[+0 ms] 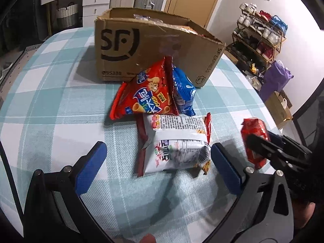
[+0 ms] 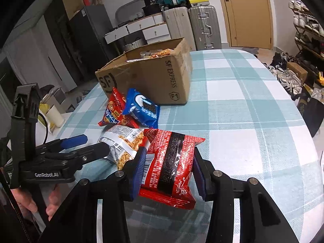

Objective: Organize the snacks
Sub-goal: 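Grasp the white snack bag with the left tool while the right holds the red packet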

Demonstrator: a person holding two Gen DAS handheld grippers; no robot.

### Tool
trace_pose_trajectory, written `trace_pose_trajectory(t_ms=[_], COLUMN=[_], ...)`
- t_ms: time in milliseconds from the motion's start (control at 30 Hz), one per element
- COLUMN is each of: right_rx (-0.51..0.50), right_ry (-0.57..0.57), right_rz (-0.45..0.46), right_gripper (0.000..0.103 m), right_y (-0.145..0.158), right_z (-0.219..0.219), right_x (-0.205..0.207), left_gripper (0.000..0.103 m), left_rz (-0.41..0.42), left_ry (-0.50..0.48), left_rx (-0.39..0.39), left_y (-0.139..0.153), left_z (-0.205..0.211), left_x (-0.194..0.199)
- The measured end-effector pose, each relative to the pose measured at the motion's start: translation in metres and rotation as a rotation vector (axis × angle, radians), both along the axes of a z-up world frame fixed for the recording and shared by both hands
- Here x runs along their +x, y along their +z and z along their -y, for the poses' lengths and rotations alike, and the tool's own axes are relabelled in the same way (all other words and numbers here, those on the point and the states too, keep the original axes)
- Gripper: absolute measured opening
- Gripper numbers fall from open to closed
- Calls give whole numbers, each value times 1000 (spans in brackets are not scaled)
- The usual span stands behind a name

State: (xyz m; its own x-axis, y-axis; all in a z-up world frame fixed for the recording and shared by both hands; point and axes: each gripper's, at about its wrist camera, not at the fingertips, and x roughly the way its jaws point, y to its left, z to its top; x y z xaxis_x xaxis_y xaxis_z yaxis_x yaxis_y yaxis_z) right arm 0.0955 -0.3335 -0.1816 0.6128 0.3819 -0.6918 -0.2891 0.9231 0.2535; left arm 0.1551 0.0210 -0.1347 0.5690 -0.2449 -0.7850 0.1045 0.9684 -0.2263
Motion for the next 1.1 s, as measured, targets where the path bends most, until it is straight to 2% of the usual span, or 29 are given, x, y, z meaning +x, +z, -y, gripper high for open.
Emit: trace_pose_trajectory(t_ms=[367, 500, 967, 1067, 1100], right_rx=[-17, -23, -11, -8, -7], right_ry=[-49, -60, -81, -82, -83], right_rz=[-16, -17, -6, -6, -7], right_gripper=[44, 44, 44, 44, 44], right_y=[-1, 0, 5, 5, 4], right_z=[16, 21, 33, 34, 35], right_x=[-8, -12, -22, -23, -23], left_gripper=[102, 102, 101, 99, 93], left_rz=[-60, -57, -56, -60, -56], left_ry=[-28, -34, -28, -35, -40], left_rx=[6, 30, 19, 16, 14], left_y=[-19, -22, -24, -24, -25], left_z=[22, 29, 37, 40, 37], left_x=[24, 28, 41, 42, 40])
